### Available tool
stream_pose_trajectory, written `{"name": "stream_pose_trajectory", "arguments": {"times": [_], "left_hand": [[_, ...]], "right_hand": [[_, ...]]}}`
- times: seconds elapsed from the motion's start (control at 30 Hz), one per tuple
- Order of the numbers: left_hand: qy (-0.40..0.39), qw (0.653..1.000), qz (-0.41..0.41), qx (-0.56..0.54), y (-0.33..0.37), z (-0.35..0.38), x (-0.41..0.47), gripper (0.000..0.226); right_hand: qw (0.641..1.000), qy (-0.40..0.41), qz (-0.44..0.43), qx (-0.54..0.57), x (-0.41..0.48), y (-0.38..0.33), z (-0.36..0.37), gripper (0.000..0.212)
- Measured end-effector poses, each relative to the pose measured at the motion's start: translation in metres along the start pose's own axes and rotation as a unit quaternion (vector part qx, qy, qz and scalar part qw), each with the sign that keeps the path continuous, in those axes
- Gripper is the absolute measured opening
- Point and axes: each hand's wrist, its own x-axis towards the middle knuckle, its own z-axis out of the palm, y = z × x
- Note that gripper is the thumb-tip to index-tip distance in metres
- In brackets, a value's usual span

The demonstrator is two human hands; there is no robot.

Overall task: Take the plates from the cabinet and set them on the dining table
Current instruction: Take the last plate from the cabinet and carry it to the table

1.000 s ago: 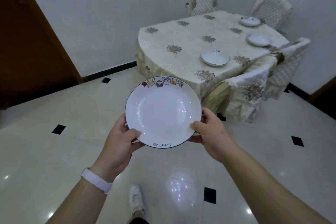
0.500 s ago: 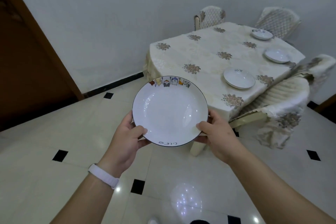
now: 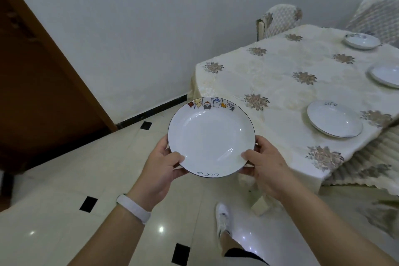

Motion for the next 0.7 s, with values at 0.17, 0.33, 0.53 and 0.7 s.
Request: {"name": "stream_pose_trajectory", "arguments": {"times": [0.17, 0.33, 0.53, 0.7], "left_hand": [[0.011, 1.0, -0.014, 0.015, 0.032, 0.035, 0.097, 0.06], [-0.018, 0.999, -0.008, 0.026, 0.057, 0.075, 0.174, 0.062], [-0.04, 0.998, -0.029, 0.024, 0.071, 0.104, 0.229, 0.058], [-0.072, 0.996, -0.028, 0.054, 0.079, 0.117, 0.272, 0.058]], "right_hand": [[1.0, -0.001, 0.007, 0.003, 0.094, -0.042, -0.015, 0.036], [1.0, 0.008, 0.0, 0.008, 0.162, -0.08, -0.041, 0.045], [0.999, 0.026, 0.0, 0.028, 0.2, -0.098, -0.061, 0.047], [0.997, 0.061, -0.004, 0.052, 0.227, -0.103, -0.064, 0.046]]}}
